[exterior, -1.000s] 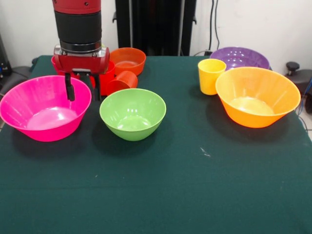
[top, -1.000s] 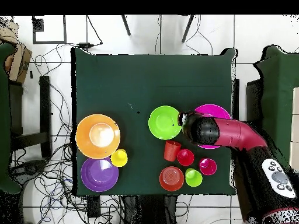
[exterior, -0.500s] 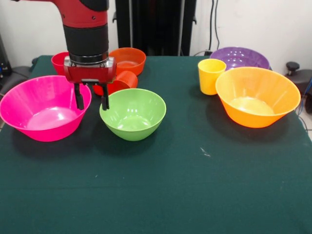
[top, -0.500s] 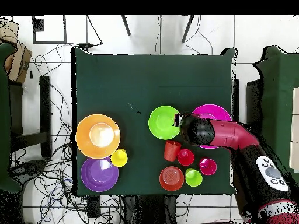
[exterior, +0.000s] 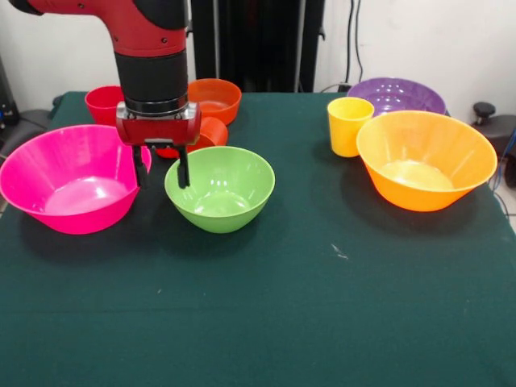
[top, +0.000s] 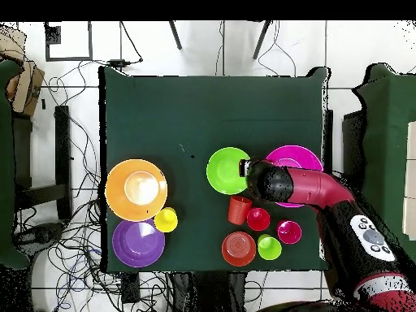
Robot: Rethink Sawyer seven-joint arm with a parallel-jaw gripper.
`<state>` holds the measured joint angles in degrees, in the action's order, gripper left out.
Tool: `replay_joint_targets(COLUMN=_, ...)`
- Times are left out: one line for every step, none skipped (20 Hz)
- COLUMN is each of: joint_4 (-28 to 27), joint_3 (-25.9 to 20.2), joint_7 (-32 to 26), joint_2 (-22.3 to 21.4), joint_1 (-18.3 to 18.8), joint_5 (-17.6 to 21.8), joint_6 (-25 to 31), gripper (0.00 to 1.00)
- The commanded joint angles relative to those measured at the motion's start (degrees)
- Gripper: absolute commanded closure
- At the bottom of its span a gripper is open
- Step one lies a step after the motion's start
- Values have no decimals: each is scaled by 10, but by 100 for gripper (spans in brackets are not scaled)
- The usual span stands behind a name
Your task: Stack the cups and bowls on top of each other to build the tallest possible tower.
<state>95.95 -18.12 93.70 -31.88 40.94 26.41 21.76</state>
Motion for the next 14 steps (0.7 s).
replay_joint_targets(joint_4=-1, joint_3=-9, joint_7=33, joint_2=3, joint_1=-20, joint_5=12, joint_6=-13, gripper=0)
replay_joint_targets(joint_4=3, joint_3=-9, joint_7=34, joint_2=-3, joint_1=-19, joint_5=11, joint_6=-10, gripper=0)
replay_joint_targets(joint_4=8, joint_3=-10, joint_7=33, joint_2=-9, joint_1=-18, joint_5=10, joint_6=-8, gripper=0)
replay_joint_targets(joint_4=14, joint_3=-10, joint_7=34, joint_2=-18, joint_1=-19, joint_5=8, joint_6=-4, gripper=0)
replay_joint_targets(joint_4=19, joint_3=-10, joint_7=34, joint_2=-26, joint_1=-19, joint_5=6, joint_6=-1, gripper=0)
replay_joint_targets(joint_4=23, joint_3=-9, joint_7=34, joint_2=-34, joint_1=-20, joint_5=5, joint_6=3, gripper=0)
replay_joint_targets(joint_4=28, joint_3=-9, joint_7=35, joint_2=-42, joint_1=-20, joint_5=3, joint_6=7, gripper=0)
replay_joint_targets(joint_4=33, joint_3=-9, joint_7=35, joint_2=-48, joint_1=-20, joint_5=1, joint_6=10, gripper=0)
replay_joint_targets(joint_4=36, joint_3=-9, joint_7=33, joint_2=-55, joint_1=-19, joint_5=1, joint_6=13, gripper=0)
replay_joint_targets(joint_4=33, joint_3=-9, joint_7=31, joint_2=-57, joint_1=-19, joint_5=-1, joint_6=21, gripper=0)
replay_joint_targets(joint_4=32, joint_3=-9, joint_7=30, joint_2=-58, joint_1=-18, joint_5=-2, joint_6=23, gripper=0)
replay_joint_targets(joint_4=31, joint_3=-9, joint_7=28, joint_2=-59, joint_1=-18, joint_5=-2, joint_6=25, gripper=0)
replay_joint_targets(joint_4=31, joint_3=-10, joint_7=27, joint_2=-56, joint_1=-15, joint_5=0, joint_6=23, gripper=0)
replay_joint_targets(joint_4=30, joint_3=-11, joint_7=26, joint_2=-53, joint_1=-13, joint_5=1, joint_6=20, gripper=0)
